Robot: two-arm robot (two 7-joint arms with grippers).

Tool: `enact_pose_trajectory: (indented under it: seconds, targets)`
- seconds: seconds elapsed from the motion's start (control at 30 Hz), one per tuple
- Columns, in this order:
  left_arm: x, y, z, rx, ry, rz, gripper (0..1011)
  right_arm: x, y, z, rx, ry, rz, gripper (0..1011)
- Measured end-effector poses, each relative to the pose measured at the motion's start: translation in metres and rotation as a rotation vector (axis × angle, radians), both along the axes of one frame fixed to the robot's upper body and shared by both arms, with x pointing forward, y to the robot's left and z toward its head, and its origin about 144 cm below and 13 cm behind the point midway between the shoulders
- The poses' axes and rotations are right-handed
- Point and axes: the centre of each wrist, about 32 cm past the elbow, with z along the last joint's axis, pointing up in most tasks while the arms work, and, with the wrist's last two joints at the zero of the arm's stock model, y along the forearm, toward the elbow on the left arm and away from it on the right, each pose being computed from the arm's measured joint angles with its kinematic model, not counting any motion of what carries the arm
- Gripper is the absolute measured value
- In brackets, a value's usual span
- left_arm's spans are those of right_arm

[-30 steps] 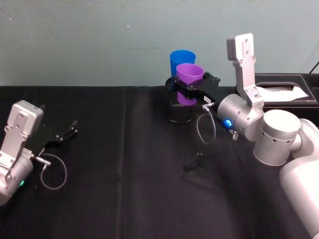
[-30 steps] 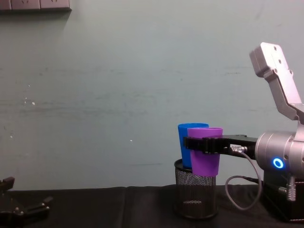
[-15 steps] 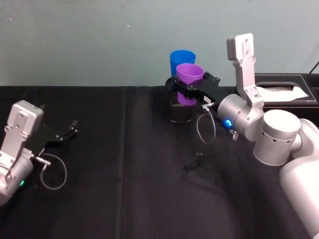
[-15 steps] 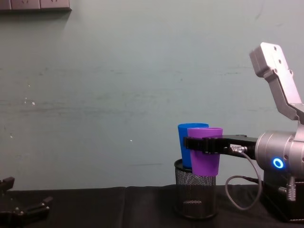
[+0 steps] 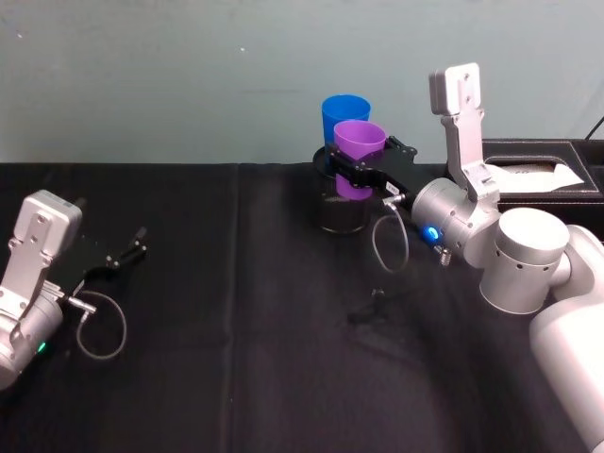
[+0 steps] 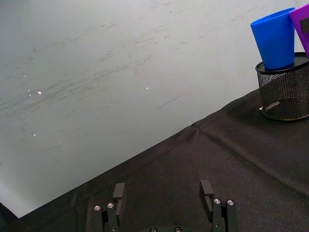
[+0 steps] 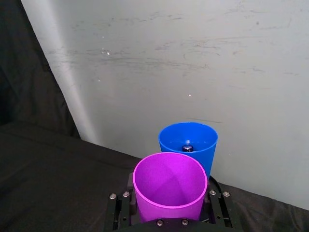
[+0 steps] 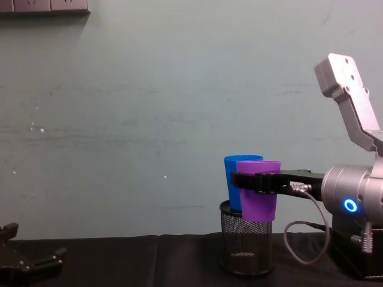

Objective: Pick up one cup with a gripper and tap it against the other cup.

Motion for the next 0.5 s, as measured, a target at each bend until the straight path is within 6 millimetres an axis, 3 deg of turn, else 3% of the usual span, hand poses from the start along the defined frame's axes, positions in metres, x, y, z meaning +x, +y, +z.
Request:
enact_pose_trajectory:
  seconds: [0.5]
  targets:
    - [0.0,0.0,0.0,0.0,0.0,0.0,1000,0.0,0.0,0.0,0.0,0.0,0.0,731]
